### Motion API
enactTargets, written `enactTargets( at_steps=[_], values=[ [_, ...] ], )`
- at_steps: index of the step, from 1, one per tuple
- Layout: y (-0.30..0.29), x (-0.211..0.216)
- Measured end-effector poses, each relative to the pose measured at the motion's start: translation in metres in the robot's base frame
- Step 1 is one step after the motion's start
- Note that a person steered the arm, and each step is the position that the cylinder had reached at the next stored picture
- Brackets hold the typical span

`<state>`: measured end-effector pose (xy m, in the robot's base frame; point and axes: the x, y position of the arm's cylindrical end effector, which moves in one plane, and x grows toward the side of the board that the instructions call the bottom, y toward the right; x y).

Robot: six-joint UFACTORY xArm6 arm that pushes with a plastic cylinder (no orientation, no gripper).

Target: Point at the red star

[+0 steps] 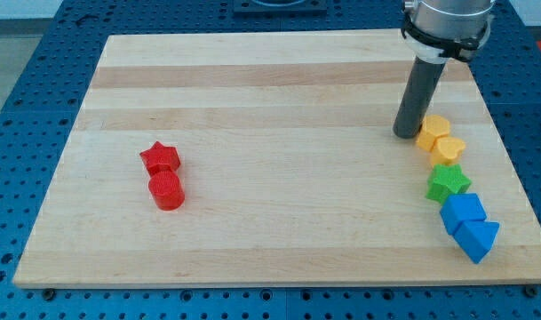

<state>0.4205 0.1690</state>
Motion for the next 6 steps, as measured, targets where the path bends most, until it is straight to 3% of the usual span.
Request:
enactTargets(
  at_steps=[1, 2, 4, 6],
  values=[
    [0.000, 0.000],
    [-0.049, 0.015],
    [-0.222, 0.032],
    [-0.293, 0.006]
  ],
)
